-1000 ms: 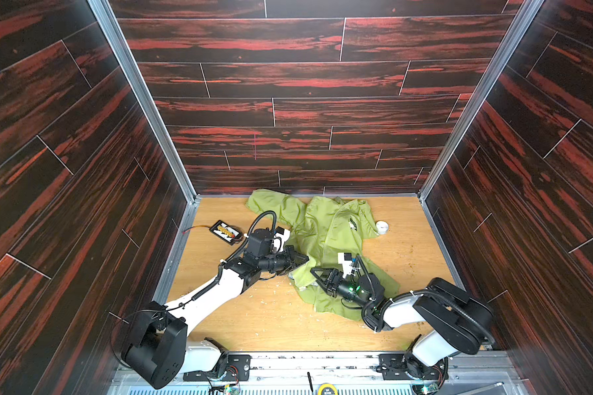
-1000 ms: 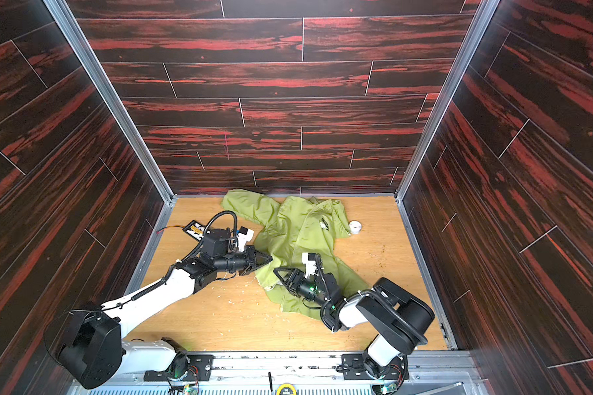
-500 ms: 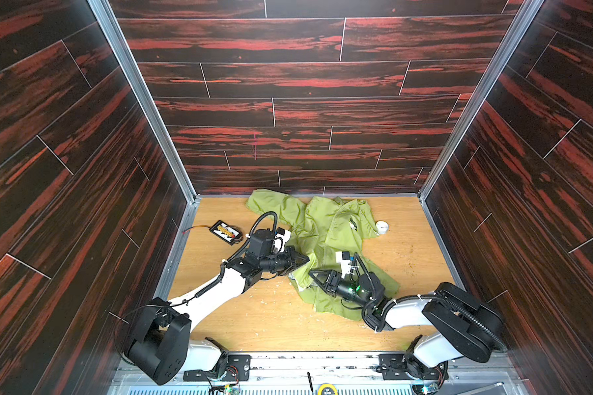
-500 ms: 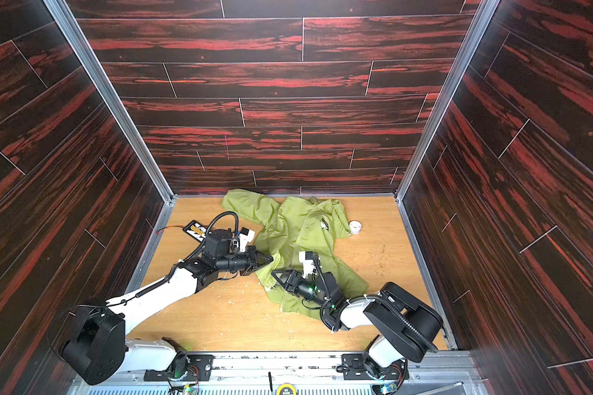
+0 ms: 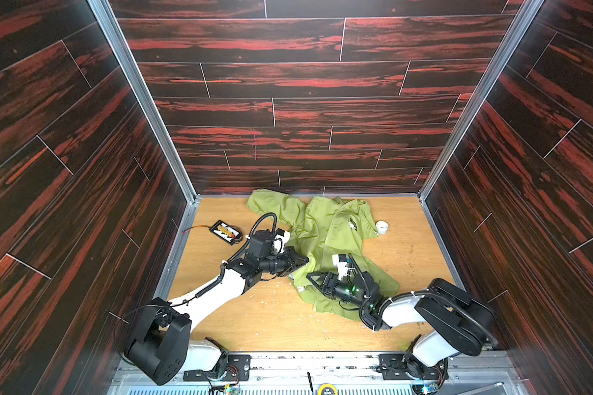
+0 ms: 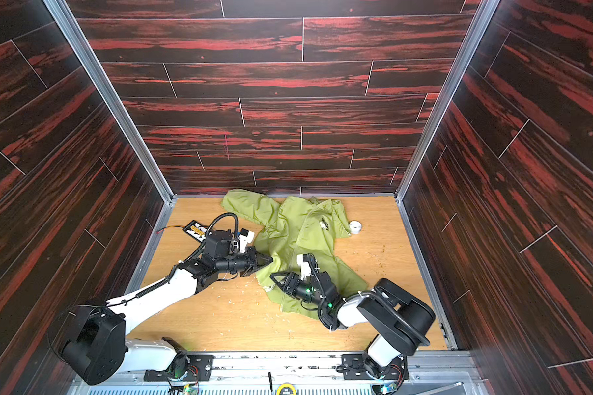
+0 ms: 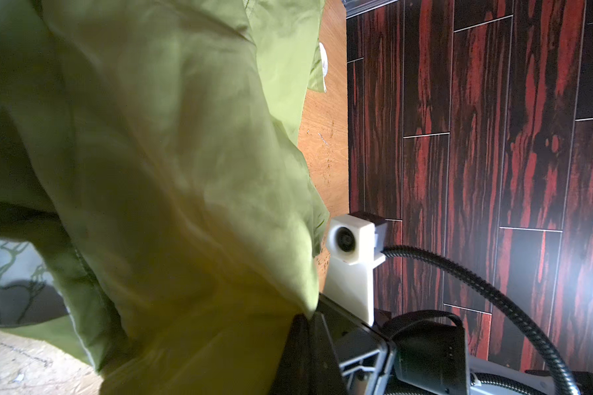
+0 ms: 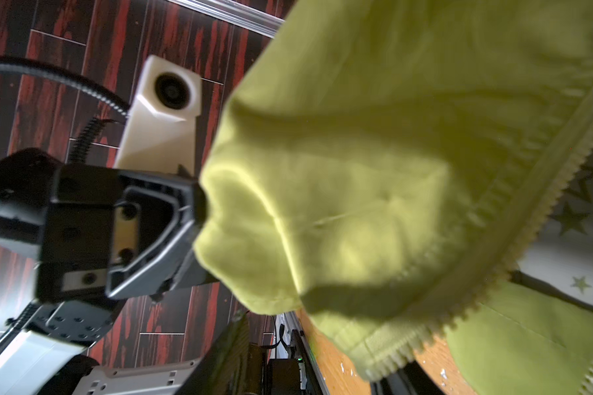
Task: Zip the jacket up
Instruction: 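Hold both zipper ends together near the hem with both grippers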
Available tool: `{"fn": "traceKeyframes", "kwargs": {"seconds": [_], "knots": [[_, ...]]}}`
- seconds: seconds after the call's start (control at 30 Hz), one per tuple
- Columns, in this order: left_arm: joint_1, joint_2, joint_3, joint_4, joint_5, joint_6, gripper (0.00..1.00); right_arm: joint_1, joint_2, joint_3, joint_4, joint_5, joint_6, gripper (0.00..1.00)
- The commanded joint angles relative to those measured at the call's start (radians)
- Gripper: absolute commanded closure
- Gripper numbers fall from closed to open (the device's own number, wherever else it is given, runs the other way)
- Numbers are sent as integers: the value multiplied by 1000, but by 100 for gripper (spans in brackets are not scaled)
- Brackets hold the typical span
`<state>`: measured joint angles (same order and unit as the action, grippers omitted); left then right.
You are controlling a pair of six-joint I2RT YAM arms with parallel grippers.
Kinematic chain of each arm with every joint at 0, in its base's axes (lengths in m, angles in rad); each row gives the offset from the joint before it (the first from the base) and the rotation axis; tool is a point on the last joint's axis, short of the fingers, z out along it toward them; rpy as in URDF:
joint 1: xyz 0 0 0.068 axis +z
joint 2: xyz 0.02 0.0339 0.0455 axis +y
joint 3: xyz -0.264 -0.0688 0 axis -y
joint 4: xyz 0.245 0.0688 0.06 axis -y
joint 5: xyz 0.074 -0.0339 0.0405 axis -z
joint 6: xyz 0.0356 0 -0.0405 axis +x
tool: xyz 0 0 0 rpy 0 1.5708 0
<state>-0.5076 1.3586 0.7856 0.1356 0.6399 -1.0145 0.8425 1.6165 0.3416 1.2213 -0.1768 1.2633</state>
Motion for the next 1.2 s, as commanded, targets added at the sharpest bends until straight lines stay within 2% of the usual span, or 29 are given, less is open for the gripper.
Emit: {"fn": "traceKeyframes", "kwargs": {"seconds": [0.0,0.27,0.43,0.67,0.83,0.87,0.93,0.97,1.0,1.07,1.17], "knots": [[4,-36,2,29,11,-6,100,10,70,27,94,-13,20,44],[4,-36,-4,39,12,-11,100,29,136,72,129,-30,31,46],[4,-36,-7,38,11,-10,100,30,125,68,137,-26,30,51],[7,-41,-8,-12,-11,30,100,28,2,-13,104,21,22,65],[8,-55,-12,-93,-36,102,100,20,-170,11,-169,43,-49,86],[8,-60,-18,-109,-41,122,94,20,-202,36,-257,47,-73,91],[8,-80,-33,-147,-69,155,69,20,-251,88,-395,52,-121,100],[8,-99,-46,-165,-90,164,54,20,-269,115,-503,57,-145,100],[10,-119,-60,-180,-108,172,44,19,-284,142,-575,64,-166,100],[10,-162,-89,-194,-130,172,34,18,-299,194,-688,68,-201,100],[11,-232,-129,-231,-150,162,30,12,-287,255,-770,47,-225,100]]}}
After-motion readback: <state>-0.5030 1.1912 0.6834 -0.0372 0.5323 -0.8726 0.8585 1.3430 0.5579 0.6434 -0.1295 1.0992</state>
